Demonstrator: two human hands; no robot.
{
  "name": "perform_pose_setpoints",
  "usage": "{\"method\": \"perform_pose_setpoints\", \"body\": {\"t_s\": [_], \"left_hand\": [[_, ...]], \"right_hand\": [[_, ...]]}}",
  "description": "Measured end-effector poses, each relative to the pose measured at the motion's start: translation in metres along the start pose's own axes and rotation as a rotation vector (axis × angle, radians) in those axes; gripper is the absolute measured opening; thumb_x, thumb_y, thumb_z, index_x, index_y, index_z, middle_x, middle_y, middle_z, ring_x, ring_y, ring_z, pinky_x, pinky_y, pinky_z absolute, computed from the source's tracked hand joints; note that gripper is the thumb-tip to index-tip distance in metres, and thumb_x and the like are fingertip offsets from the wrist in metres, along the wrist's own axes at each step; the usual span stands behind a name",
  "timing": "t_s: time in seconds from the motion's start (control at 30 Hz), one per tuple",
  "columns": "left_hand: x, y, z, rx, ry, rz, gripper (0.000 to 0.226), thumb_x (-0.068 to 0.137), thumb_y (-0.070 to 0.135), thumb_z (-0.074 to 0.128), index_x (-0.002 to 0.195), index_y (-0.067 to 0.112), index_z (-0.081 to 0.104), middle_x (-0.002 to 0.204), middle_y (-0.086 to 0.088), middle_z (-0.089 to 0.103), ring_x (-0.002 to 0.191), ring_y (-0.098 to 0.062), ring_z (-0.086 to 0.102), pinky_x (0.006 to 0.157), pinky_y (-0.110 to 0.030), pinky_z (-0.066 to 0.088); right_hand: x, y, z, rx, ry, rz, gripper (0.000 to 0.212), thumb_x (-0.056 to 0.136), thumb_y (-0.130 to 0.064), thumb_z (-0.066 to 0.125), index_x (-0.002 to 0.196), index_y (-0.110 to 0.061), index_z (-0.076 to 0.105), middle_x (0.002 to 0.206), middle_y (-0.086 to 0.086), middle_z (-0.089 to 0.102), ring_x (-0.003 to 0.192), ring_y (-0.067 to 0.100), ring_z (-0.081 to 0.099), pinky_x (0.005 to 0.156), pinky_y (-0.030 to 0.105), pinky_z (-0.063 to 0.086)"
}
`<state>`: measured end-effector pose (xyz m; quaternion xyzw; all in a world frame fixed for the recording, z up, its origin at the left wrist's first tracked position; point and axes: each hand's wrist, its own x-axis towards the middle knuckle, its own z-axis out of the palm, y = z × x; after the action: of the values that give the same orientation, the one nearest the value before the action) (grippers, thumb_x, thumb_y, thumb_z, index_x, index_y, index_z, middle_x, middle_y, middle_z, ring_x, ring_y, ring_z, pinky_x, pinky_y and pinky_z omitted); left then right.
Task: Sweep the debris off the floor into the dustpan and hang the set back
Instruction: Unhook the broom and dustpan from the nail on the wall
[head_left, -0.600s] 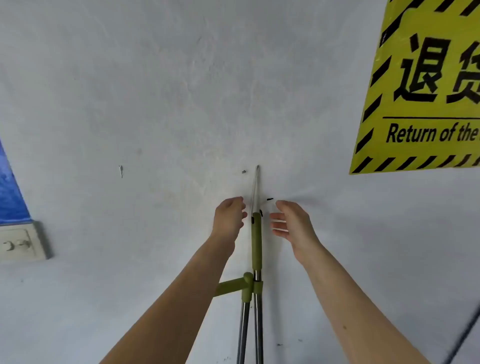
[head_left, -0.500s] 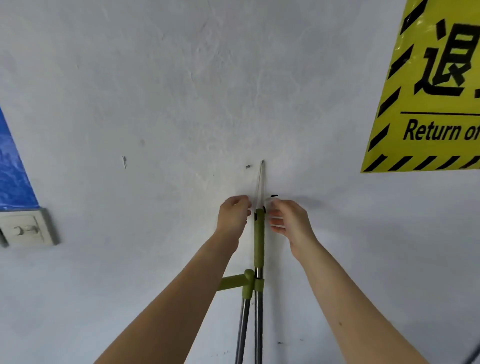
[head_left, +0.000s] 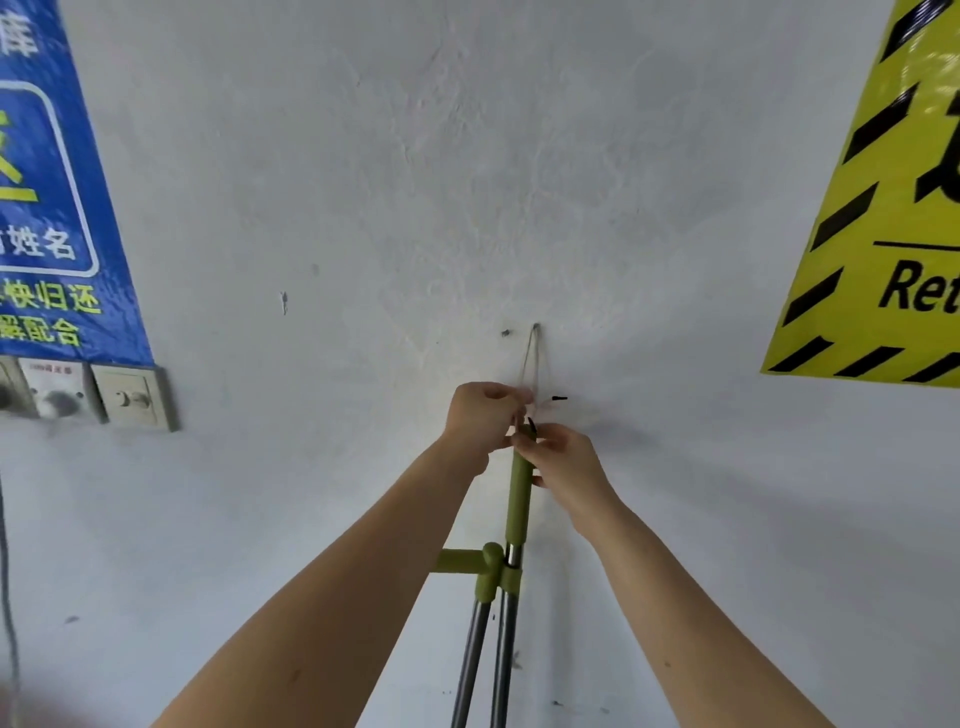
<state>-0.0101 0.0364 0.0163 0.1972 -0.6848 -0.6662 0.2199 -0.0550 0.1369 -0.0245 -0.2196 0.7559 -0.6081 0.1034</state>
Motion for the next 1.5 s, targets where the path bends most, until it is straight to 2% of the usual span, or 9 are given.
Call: {"method": "perform_pose_setpoints", "body": {"t_s": [0.1,0.2,0.63,0.8,1.0,1.17,1.27,1.4,1.5], "left_hand": [[0.0,0.011,0.001,0.009,0.017,0.037,0.021,0.091,0.018,0.064,0.072,0.012,0.07,0.065,-0.003,0.061,0.068,-0.019,0.062,0.068,-0.032,0.053],[0.0,0.024,0.001,-0.025,0.02,0.059,0.018,0.092,0.018,0.063,0.078,0.011,0.071,0.065,-0.003,0.063,0.064,-0.016,0.064,0.068,-0.03,0.054],[-0.026,0.061,-0.025,-0.03,-0.078,0.244,0.017,0.092,0.023,0.065,0.091,0.008,0.074,0.077,-0.004,0.069,0.072,-0.012,0.069,0.07,-0.024,0.06],[-0.034,0.049,-0.047,0.008,-0.087,0.25,0.014,0.088,0.02,0.07,0.096,0.009,0.069,0.083,-0.003,0.068,0.082,-0.017,0.068,0.079,-0.03,0.059],[-0.048,0.015,-0.074,0.35,-0.347,0.147,0.029,0.081,0.034,0.076,0.104,0.017,0.075,0.109,-0.004,0.073,0.104,-0.015,0.066,0.094,-0.033,0.052],[-0.058,-0.006,-0.094,0.317,-0.441,0.129,0.035,0.085,0.02,0.074,0.118,0.011,0.07,0.114,-0.006,0.072,0.109,-0.017,0.067,0.097,-0.031,0.054],[-0.068,-0.017,-0.106,0.308,-0.429,0.108,0.029,0.085,0.017,0.074,0.112,0.008,0.072,0.111,-0.01,0.073,0.1,-0.015,0.069,0.094,-0.029,0.056],[-0.082,-0.036,-0.115,0.501,-0.341,0.033,0.031,0.079,0.03,0.072,0.104,0.011,0.072,0.1,-0.007,0.073,0.093,-0.016,0.068,0.083,-0.031,0.059],[-0.092,-0.059,-0.125,0.632,-0.492,-0.199,0.04,0.077,0.043,0.067,0.094,0.007,0.069,0.087,-0.013,0.068,0.083,-0.023,0.068,0.084,-0.025,0.056]], "right_hand": [[-0.007,-0.001,-0.001,-0.042,-0.023,-0.069,0.029,0.09,-0.029,0.062,0.09,-0.001,0.068,0.085,0.015,0.066,0.089,0.033,0.064,0.088,0.045,0.055],[-0.011,-0.008,-0.001,-0.048,0.0,-0.129,0.026,0.091,-0.028,0.061,0.091,-0.003,0.07,0.092,0.015,0.069,0.093,0.031,0.066,0.092,0.051,0.053],[-0.031,-0.049,-0.004,0.044,0.036,-0.211,0.016,0.092,-0.026,0.061,0.077,-0.023,0.067,0.097,0.019,0.069,0.097,0.037,0.067,0.091,0.055,0.054],[-0.044,-0.046,0.008,0.059,0.012,-0.215,0.014,0.092,-0.022,0.062,0.079,-0.021,0.069,0.098,0.02,0.069,0.098,0.038,0.066,0.09,0.055,0.054],[-0.055,-0.025,0.025,0.101,-0.006,-0.178,0.023,0.089,-0.022,0.065,0.093,0.0,0.07,0.101,0.029,0.065,0.099,0.043,0.064,0.089,0.054,0.054],[-0.068,-0.009,0.044,0.189,0.026,-0.117,0.014,0.079,-0.015,0.076,0.089,-0.012,0.066,0.086,0.01,0.075,0.083,0.021,0.074,0.076,0.036,0.061],[-0.079,0.0,0.056,0.269,0.021,-0.089,0.029,0.074,-0.01,0.081,0.083,-0.014,0.054,0.081,0.006,0.075,0.078,0.02,0.075,0.069,0.032,0.061],[-0.1,0.017,0.075,0.266,-0.046,-0.085,0.033,0.066,-0.007,0.085,0.084,-0.011,0.057,0.085,0.01,0.073,0.083,0.027,0.074,0.072,0.035,0.062],[-0.119,0.041,0.089,0.248,-0.064,-0.066,0.036,0.063,-0.008,0.086,0.088,-0.006,0.06,0.085,0.011,0.073,0.083,0.026,0.074,0.074,0.033,0.062]]}}
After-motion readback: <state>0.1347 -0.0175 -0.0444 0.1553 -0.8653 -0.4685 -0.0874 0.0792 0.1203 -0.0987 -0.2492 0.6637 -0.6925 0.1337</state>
